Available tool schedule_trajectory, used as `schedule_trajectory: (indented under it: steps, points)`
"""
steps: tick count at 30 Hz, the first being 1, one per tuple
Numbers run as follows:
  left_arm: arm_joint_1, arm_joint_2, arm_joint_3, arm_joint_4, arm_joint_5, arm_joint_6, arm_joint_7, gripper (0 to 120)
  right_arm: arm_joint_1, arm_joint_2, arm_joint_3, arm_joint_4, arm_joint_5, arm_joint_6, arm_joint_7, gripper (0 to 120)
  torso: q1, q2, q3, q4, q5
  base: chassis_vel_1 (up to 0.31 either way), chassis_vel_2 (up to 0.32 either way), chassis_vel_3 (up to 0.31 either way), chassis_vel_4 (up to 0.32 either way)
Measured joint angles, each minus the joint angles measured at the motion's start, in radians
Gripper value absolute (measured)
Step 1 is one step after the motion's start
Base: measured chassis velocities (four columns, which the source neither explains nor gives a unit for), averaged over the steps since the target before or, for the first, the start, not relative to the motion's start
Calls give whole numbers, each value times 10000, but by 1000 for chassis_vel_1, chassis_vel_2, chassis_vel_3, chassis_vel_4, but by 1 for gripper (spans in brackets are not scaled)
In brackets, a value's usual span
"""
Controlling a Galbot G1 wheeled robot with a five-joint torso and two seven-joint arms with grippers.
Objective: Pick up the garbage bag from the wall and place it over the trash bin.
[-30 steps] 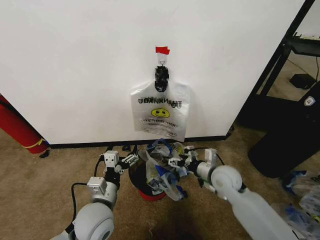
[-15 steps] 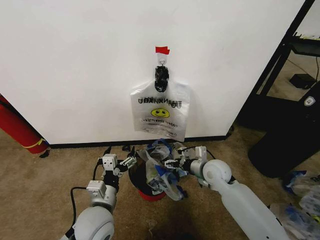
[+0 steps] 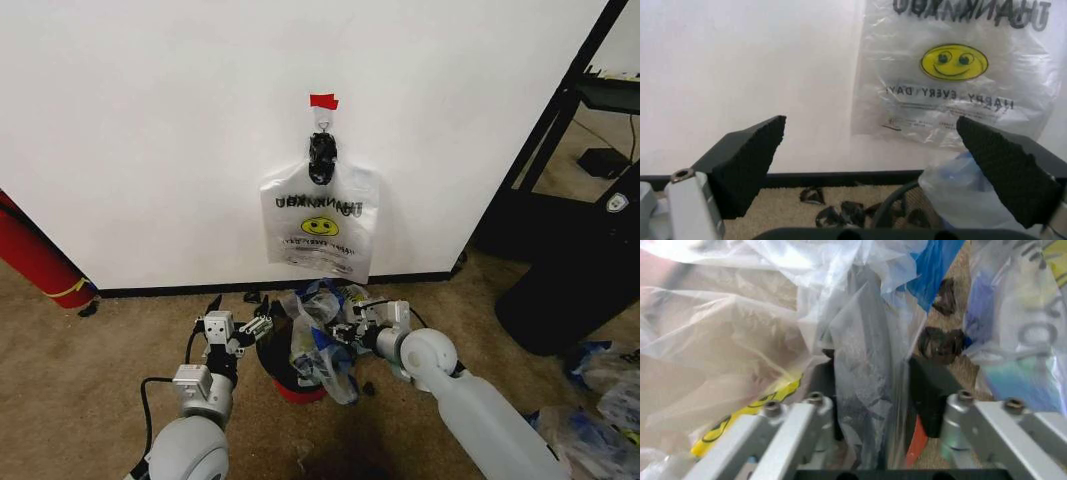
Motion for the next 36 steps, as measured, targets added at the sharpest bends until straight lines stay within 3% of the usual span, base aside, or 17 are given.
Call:
schedule_trajectory:
  steps: [3,7,13,19,21,22,24,28,30,36]
  points:
    - [19,24,-37,-78,11,-14,-18,100,-211,39,105,412,162,38,518,11,1,-1,2,3,2,0,0,0,0]
    - [24,24,-40,-87,28,-31,-31,100,-395,39,129,511,170,154,677,0,0,0,2,3,1,0,0,0,0]
    - [-8,69,-57,-111,85,-115,-35,100,-880,97,477,870,-141,874,668,0,2,-2,2,0,0,0,0,0,0]
    - [-89,294,-261,-294,29,-1077,1222,100,-1721,-109,1063,1909,-1712,3254,-319,0,2,-2,1,-3,-1,0,0,0,0]
    - [-89,294,-261,-294,29,-1077,1222,100,-1721,-109,1063,1909,-1712,3254,-319,0,2,-2,1,-3,-1,0,0,0,0]
    - [-98,465,-304,-467,-159,-1648,2285,100,-2159,-152,1321,2120,-2684,4723,-779,0,1,-2,0,-2,-2,0,0,0,0]
    - [-152,610,-216,-714,-516,-1801,3053,100,-2556,-145,1487,2136,-3542,5916,-1120,0,1,-2,0,-1,0,0,0,0,0]
    - [-262,707,-68,-903,-913,-1730,3569,100,-2907,-106,1567,2118,-4170,6715,-1294,0,2,-2,0,-3,-1,0,0,0,0]
    - [-402,894,188,-1319,-1484,-1095,3903,100,-3390,39,1628,2005,-5181,7815,-1451,0,1,-2,0,-3,-1,0,0,0,0]
    - [-547,1156,426,-1429,-1471,-413,4173,100,-3836,340,1698,1736,-6746,8989,-1577,0,1,-2,0,-2,-1,0,0,0,0]
